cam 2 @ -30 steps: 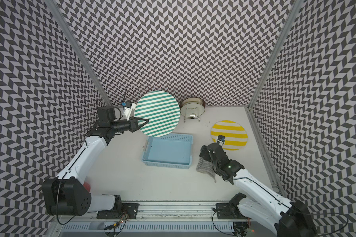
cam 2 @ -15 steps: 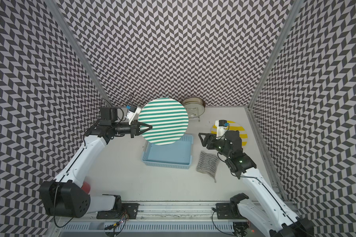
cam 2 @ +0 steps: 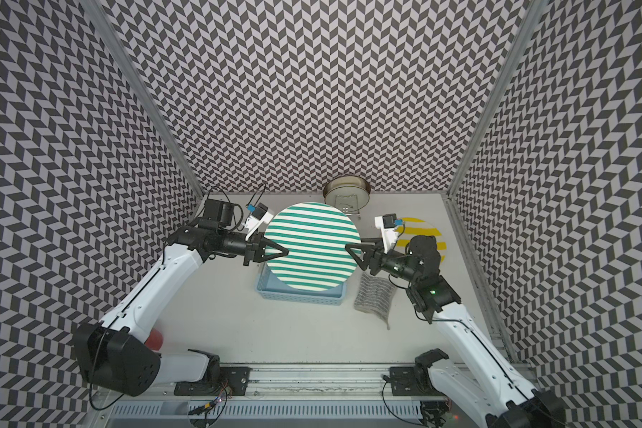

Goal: Wipe the wet plate dry
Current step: Place the plate on the plate.

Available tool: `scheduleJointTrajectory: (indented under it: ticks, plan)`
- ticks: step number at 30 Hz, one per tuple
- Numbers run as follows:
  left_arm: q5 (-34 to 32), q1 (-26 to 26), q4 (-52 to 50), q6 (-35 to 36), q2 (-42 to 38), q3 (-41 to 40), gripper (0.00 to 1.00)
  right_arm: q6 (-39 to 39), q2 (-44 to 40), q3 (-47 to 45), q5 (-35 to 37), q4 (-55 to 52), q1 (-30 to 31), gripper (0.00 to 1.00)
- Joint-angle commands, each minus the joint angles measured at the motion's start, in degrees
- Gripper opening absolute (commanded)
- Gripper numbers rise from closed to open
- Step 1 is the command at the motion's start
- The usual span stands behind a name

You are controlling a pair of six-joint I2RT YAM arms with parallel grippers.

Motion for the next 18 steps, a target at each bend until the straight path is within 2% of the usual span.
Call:
scheduleJointTrajectory:
  ticks: [1, 4, 5, 7, 11, 12, 14, 18]
  plan:
    - [4.93, -0.69, -0.42, 1.15, 0.51, 2.79, 0.0, 1.16, 1.75, -0.58, -3.84, 6.56, -0.24, 0.34]
    - [4.8, -0.79, -0.45, 0.63, 1.16, 3.39, 0.0, 2.49, 2.09, -0.76, -3.2, 8.77, -0.24, 0.11]
    - [4.49, -0.79, -0.46, 0.47, 1.43, 3.81, 0.08, 3.12, 1.99, -0.86, -2.44, 9.2, -0.24, 0.03]
    - [3.11, -0.79, -0.17, -0.16, 1.96, 4.73, 0.24, 4.56, 1.14, -0.96, 1.67, 9.43, -0.23, 0.0]
    - [-1.31, -0.26, -1.41, 0.11, 2.62, 8.47, 0.94, 6.84, -0.58, -1.32, 9.14, 10.5, -0.9, 0.0]
    - [-2.51, 0.0, -2.17, 0.33, 2.71, 9.68, 0.99, 7.62, -0.85, -1.01, 10.76, 10.25, -1.32, 0.0]
    - [-6.43, 1.01, -2.23, -0.68, 2.54, 11.8, 1.0, 9.25, -1.54, -0.19, 14.77, 9.06, -2.62, 0.0]
    - [-17.91, 6.48, 7.58, -10.49, -0.19, 10.41, 1.0, 14.93, -3.54, 0.26, 22.94, 7.14, -7.32, 0.0]
